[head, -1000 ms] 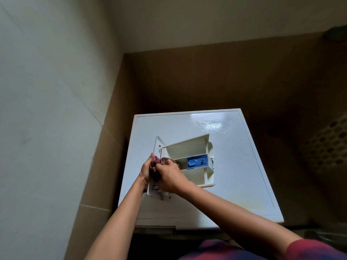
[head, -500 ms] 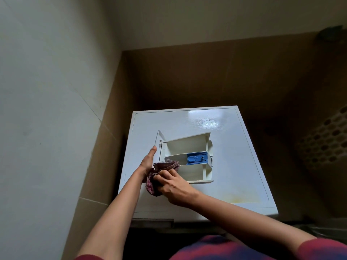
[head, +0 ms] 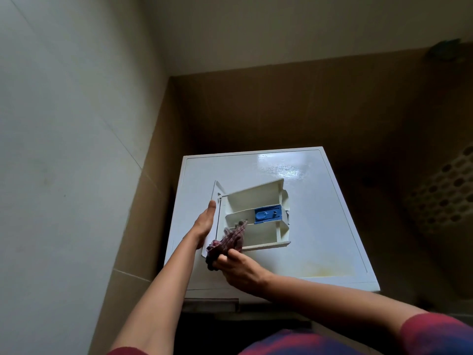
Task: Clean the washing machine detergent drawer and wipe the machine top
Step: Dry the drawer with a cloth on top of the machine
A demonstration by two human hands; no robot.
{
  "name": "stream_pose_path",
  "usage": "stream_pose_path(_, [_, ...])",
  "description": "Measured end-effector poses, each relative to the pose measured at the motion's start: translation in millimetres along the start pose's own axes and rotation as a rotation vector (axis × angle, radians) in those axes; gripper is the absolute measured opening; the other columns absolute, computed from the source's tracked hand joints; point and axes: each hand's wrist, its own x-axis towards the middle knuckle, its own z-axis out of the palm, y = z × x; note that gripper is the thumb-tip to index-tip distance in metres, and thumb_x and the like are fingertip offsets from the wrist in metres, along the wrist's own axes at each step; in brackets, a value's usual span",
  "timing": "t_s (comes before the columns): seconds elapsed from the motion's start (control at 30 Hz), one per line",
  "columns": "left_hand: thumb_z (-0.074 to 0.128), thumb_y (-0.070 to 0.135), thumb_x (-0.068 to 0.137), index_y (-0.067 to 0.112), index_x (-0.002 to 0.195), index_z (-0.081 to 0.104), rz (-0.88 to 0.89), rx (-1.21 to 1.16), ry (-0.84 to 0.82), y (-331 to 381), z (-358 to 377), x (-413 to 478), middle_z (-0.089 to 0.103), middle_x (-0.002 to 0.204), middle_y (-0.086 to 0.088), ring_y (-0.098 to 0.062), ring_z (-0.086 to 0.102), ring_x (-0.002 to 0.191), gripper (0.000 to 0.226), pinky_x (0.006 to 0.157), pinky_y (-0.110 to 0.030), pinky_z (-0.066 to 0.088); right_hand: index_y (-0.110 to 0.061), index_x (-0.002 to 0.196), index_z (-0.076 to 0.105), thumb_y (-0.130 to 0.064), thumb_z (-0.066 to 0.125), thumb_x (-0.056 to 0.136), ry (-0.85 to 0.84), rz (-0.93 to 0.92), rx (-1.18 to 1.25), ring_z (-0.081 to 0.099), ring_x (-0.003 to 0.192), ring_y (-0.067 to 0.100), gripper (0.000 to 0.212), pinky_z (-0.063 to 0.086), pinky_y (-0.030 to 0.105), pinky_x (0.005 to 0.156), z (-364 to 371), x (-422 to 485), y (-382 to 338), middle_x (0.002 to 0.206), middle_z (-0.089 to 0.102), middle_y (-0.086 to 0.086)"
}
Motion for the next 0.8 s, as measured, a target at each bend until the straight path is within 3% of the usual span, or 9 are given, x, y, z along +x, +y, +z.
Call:
stream_pose_path(0.23, [0.026,0.065,0.093,0.017,0.147,0.035,0.103,0.156,-0.064,8.9,10.8,1.4,0.033,0.154,-0.006,-0.026,0.027,0.143,0.073,0.113,-0.037,0.023,-0.033,0.108,0.072,-0.037,0.062,0.073,-0.091,0.126,0.011,0.041,0.128,0.009,0.037,0.042,0.019,0.089,3.6,-0.6,-19.7,0.139,0.050,-0.011])
stream_pose_path(0.4, [0.027,0.063,0.094,0.019,0.145,0.038,0.092,0.114,-0.048,7.3,5.3,4.5,0.037,0.151,-0.010,-0.031,0.033,0.140,0.068,0.112,-0.040,0.027,-0.025,0.080,0.075,-0.035,0.066,0.065,0.194,0.250,0.138,0.038,0.093,0.016,0.020,0.034,0.029,0.077,-17.1,12.0,1.9,0.098,0.065,-0.012])
stream_pose_path(0.47, [0.030,0.061,0.094,0.017,0.140,0.045,0.064,0.047,-0.052,4.4,3.1,4.9,0.046,0.143,-0.019,-0.040,0.043,0.131,0.066,0.108,-0.048,0.034,-0.022,0.087,0.074,-0.034,0.066,0.070,0.322,0.368,0.254,0.046,0.095,0.019,0.022,0.034,0.033,0.078,-31.1,11.1,21.5,0.099,0.064,-0.005])
stream_pose_path(0.57, [0.036,0.059,0.095,0.018,0.132,0.052,0.041,-0.048,-0.064,0.7,0.8,2.5,0.057,0.133,-0.016,-0.028,0.059,0.116,0.058,0.097,-0.046,0.049,-0.024,0.106,0.070,-0.033,0.060,0.084,0.335,0.514,0.623,0.044,0.110,0.030,0.025,0.031,0.041,0.085,-58.7,2.1,64.3,0.108,0.055,0.007])
stream_pose_path(0.63, [0.035,0.060,0.095,0.021,0.138,0.047,0.066,-0.018,-0.053,-1.9,-1.9,2.5,0.049,0.142,-0.007,-0.021,0.051,0.127,0.059,0.107,-0.041,0.043,-0.025,0.106,0.070,-0.033,0.052,0.090,0.338,0.670,0.759,0.044,0.102,0.028,0.026,0.028,0.034,0.079,-77.8,-5.3,103.1,0.102,0.052,0.008])
stream_pose_path(0.7, [0.035,0.065,0.090,0.021,0.145,0.039,0.076,-0.035,-0.076,-3.0,-4.4,0.6,0.041,0.149,-0.002,-0.023,0.039,0.137,0.071,0.114,-0.037,0.030,-0.022,0.098,0.073,-0.021,0.048,0.085,0.357,0.804,0.942,0.050,0.094,0.029,0.029,0.038,0.033,0.078,-91.8,-13.6,146.9,0.099,0.054,0.009])
stream_pose_path(0.8, [0.036,0.070,0.081,0.018,0.147,0.035,0.069,-0.084,-0.111,-5.2,-8.4,-1.9,0.042,0.149,-0.005,-0.026,0.040,0.136,0.085,0.115,-0.046,0.031,-0.018,0.097,0.073,-0.005,0.045,0.081,0.347,0.971,1.155,0.061,0.089,0.026,0.035,0.050,0.031,0.077,-100.4,-30.9,206.6,0.095,0.063,0.008])
